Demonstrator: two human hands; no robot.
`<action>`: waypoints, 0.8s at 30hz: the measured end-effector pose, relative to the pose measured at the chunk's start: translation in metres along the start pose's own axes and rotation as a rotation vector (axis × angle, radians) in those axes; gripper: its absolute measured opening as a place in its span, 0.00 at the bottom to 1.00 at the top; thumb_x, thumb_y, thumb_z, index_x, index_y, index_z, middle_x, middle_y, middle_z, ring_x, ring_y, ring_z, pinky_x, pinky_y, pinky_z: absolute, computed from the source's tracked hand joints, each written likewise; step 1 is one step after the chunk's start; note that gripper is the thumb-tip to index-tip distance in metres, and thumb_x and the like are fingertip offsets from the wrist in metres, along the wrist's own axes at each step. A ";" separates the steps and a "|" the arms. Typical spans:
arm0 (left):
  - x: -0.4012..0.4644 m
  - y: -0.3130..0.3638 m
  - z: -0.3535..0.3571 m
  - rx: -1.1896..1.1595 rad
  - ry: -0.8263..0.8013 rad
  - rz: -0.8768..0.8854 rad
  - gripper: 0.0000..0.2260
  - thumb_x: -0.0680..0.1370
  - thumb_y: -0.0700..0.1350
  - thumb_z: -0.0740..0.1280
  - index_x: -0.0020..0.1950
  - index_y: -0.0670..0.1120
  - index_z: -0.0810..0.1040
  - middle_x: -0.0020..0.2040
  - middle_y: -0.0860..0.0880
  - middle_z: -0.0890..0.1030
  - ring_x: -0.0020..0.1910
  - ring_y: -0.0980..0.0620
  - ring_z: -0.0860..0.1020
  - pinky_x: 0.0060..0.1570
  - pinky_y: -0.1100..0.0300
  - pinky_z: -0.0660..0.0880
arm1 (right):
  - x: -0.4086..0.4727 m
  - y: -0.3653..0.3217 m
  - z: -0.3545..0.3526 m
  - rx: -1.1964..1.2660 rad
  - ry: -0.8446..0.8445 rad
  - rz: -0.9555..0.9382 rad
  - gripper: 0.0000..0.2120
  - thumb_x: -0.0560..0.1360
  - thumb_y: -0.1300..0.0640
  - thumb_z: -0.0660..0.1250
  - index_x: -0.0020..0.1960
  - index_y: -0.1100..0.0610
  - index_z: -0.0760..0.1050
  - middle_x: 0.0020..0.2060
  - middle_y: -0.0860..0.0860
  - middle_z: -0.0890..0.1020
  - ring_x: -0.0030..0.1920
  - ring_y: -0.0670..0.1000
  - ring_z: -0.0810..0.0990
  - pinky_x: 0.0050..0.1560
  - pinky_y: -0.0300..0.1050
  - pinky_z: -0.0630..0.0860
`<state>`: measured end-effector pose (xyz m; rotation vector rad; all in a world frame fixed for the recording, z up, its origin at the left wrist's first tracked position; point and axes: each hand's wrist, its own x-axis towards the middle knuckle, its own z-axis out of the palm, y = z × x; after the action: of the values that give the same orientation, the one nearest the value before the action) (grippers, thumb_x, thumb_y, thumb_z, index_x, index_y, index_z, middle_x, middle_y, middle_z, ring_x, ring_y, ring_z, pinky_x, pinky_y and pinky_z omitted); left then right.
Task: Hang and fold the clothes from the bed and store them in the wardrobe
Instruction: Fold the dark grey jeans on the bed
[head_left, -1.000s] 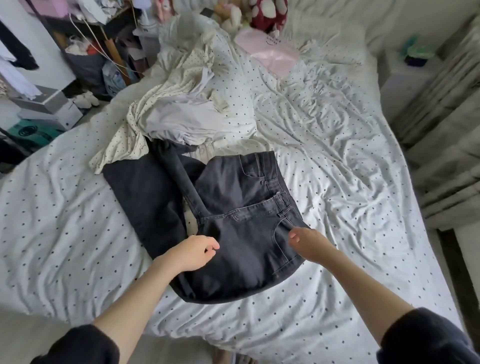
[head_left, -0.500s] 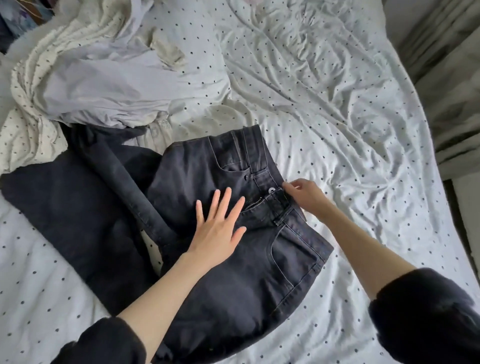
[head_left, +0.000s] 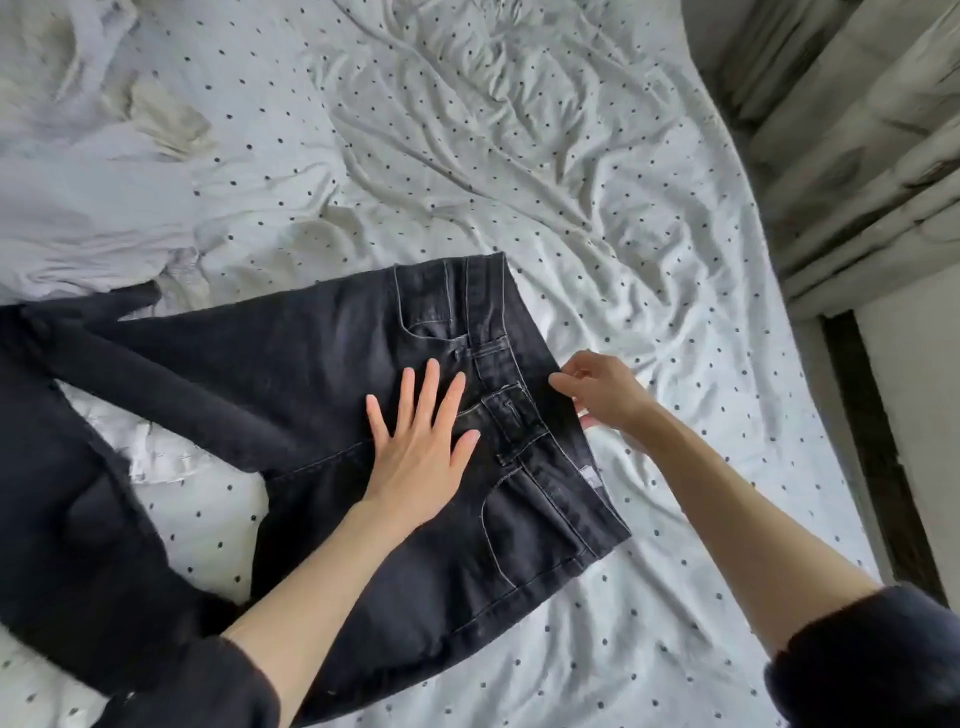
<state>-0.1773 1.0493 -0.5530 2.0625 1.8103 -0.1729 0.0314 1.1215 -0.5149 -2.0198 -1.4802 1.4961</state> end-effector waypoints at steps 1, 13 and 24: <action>0.005 0.012 0.001 0.000 0.004 0.007 0.28 0.80 0.58 0.44 0.75 0.53 0.35 0.77 0.49 0.34 0.75 0.46 0.34 0.69 0.36 0.36 | -0.001 0.006 -0.012 0.028 0.008 0.016 0.10 0.77 0.58 0.65 0.37 0.57 0.70 0.33 0.51 0.71 0.34 0.49 0.71 0.40 0.47 0.75; 0.079 0.207 0.002 -0.042 0.012 0.163 0.27 0.81 0.57 0.43 0.76 0.52 0.36 0.76 0.50 0.33 0.74 0.48 0.32 0.69 0.39 0.33 | -0.014 0.095 -0.179 0.357 0.156 0.141 0.10 0.78 0.60 0.63 0.39 0.58 0.69 0.34 0.52 0.75 0.26 0.46 0.76 0.25 0.37 0.75; 0.066 0.210 0.051 0.150 -0.023 0.225 0.27 0.82 0.55 0.45 0.76 0.50 0.36 0.76 0.47 0.35 0.75 0.46 0.35 0.71 0.42 0.35 | -0.014 0.184 -0.140 0.378 0.059 0.322 0.19 0.76 0.42 0.64 0.52 0.59 0.74 0.45 0.55 0.75 0.40 0.48 0.74 0.38 0.40 0.75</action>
<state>0.0463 1.0730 -0.5784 2.3388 1.5793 -0.2754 0.2531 1.0747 -0.5659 -2.1046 -0.7956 1.6636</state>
